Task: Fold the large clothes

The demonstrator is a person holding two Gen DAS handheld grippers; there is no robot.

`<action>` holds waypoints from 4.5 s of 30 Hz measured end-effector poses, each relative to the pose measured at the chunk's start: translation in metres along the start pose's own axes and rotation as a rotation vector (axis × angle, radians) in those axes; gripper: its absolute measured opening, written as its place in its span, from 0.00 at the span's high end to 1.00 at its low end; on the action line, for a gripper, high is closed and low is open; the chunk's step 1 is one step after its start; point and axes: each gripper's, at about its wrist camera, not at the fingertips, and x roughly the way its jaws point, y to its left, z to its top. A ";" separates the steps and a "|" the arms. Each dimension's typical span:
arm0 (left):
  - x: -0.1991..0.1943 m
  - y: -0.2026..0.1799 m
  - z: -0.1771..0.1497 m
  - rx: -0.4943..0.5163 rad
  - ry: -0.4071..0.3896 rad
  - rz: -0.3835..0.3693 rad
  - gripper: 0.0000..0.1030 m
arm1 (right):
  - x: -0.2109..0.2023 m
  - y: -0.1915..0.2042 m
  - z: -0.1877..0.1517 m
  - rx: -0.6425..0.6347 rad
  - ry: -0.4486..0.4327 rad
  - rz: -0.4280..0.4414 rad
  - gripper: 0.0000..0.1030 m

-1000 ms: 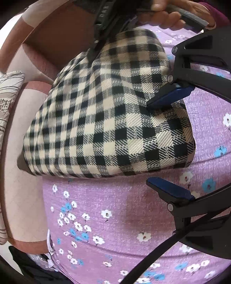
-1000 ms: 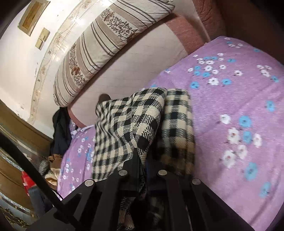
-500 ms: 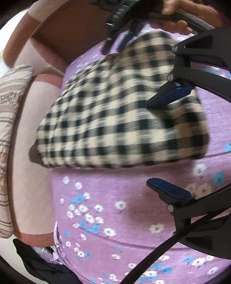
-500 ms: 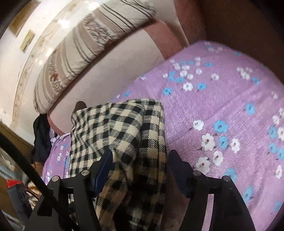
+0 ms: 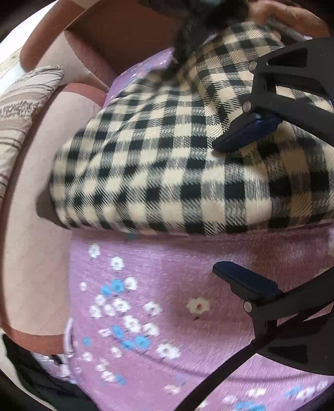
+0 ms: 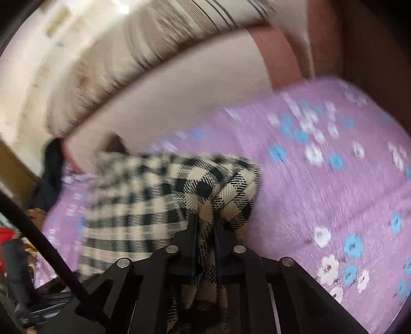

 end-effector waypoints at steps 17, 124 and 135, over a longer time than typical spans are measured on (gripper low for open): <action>-0.089 0.011 -0.081 0.199 0.048 -0.100 0.16 | -0.088 0.003 -0.084 0.060 0.130 0.207 0.34; -0.176 0.064 -0.183 0.013 -0.185 0.213 0.14 | -0.185 0.164 -0.273 -0.413 0.070 0.002 0.39; -0.219 0.041 -0.177 0.053 -0.307 0.280 0.14 | -0.211 0.178 -0.257 -0.317 -0.043 -0.068 0.25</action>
